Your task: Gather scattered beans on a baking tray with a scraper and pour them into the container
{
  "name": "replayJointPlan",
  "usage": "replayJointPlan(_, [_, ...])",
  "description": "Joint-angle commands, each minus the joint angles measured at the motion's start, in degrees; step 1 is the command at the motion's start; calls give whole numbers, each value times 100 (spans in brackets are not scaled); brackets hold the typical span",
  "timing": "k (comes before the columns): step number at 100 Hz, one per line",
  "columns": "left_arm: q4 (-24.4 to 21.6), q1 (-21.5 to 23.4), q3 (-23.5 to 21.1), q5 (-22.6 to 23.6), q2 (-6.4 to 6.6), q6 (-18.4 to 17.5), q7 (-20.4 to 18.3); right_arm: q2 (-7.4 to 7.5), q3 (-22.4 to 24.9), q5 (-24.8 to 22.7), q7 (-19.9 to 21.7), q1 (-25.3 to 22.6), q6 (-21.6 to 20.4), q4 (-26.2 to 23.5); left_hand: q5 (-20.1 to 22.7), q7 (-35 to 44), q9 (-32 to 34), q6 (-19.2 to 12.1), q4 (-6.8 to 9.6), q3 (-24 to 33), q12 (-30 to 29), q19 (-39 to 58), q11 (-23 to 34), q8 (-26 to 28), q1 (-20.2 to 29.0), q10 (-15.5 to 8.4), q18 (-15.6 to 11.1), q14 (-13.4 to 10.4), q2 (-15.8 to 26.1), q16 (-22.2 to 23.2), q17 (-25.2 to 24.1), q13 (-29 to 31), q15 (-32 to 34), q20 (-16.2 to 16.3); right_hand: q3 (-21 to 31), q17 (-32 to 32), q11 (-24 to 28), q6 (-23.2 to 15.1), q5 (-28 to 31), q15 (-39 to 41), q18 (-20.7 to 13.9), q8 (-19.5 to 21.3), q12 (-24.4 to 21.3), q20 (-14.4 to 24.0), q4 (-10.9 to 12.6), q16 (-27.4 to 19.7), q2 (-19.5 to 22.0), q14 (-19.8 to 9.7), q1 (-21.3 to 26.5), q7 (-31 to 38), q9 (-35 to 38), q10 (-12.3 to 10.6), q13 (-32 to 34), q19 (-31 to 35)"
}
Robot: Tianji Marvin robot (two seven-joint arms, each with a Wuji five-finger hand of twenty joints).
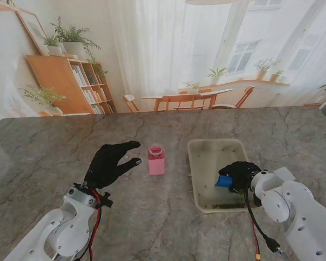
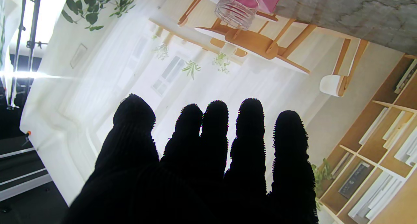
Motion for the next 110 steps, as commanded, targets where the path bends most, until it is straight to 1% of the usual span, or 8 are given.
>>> replayJointPlan(1, [-27,37,8,0,-21,-11,14,7,-70,-9,287,-315,-18,179,130,-28,-117,-150,157,-118,-49,70,-86,59,79,-119,61,-12,285,67,-43,84,9,47,94,-7,-164,-591,626,29,-10,-582,0,153,-29,-129,124,-549,408,-228,145,38,631,36])
replayJointPlan(12, [-35,44,7,10,-21,-7,25,8,34,-36,397,-469,-21,10,132,-27,-114,-157,158,-113,-49,76,-85,59,85,-122,59,-14,287,68,-30,92,10,49,21,-57,-254,-639,604,-149,0,-581,76,155,1,-233,177,-494,414,-247,132,-6,592,-43])
replayJointPlan(42, [-43,53,5,16,-20,-2,28,5,210,54,687,-800,48,-393,129,-30,-113,-154,159,-111,-49,74,-85,58,88,-119,55,-7,293,70,-32,91,11,48,-68,-108,-311,-643,591,-239,15,-571,133,157,31,-320,242,-445,449,-251,109,-29,545,-111])
replayJointPlan(71, [-49,59,3,23,-21,7,36,-16,361,-37,728,-1031,60,-770,133,-29,-115,-151,159,-112,-51,72,-87,57,88,-114,65,-1,291,69,-36,87,9,49,-167,-133,-364,-643,544,-270,11,-567,183,175,56,-338,326,-433,446,-265,85,-38,519,-142])
replayJointPlan(83, [-50,61,0,26,-20,12,36,-29,431,-100,730,-1128,82,-936,129,-32,-115,-148,158,-116,-51,71,-88,56,82,-107,61,0,288,69,-37,87,10,48,-255,-157,-407,-656,505,-315,22,-568,219,185,69,-338,431,-424,428,-287,58,-39,493,-165])
replayJointPlan(89, [-51,61,1,26,-21,13,35,-46,470,-201,617,-1182,92,-1008,131,-31,-114,-157,160,-111,-52,69,-87,56,88,-109,59,-8,288,69,-38,87,10,47,-314,-157,-442,-682,482,-350,22,-578,235,194,82,-329,511,-424,406,-311,35,-42,479,-169])
replayJointPlan(94, [-50,60,1,28,-20,13,36,-68,493,-325,402,-1216,122,-1044,128,-33,-116,-148,158,-114,-52,68,-88,55,86,-108,63,-2,288,69,-38,86,10,47,-416,-160,-504,-716,463,-409,17,-594,278,211,113,-286,580,-428,401,-338,22,-64,480,-183])
replayJointPlan(110, [-51,57,4,31,-21,16,41,-162,444,-739,-706,-1161,411,-970,132,-30,-117,-153,158,-115,-52,67,-88,56,80,-111,58,-6,292,68,-35,85,8,47,-516,-136,-568,-805,404,-495,-21,-652,275,205,123,-271,740,-458,296,-426,-46,-96,464,-228])
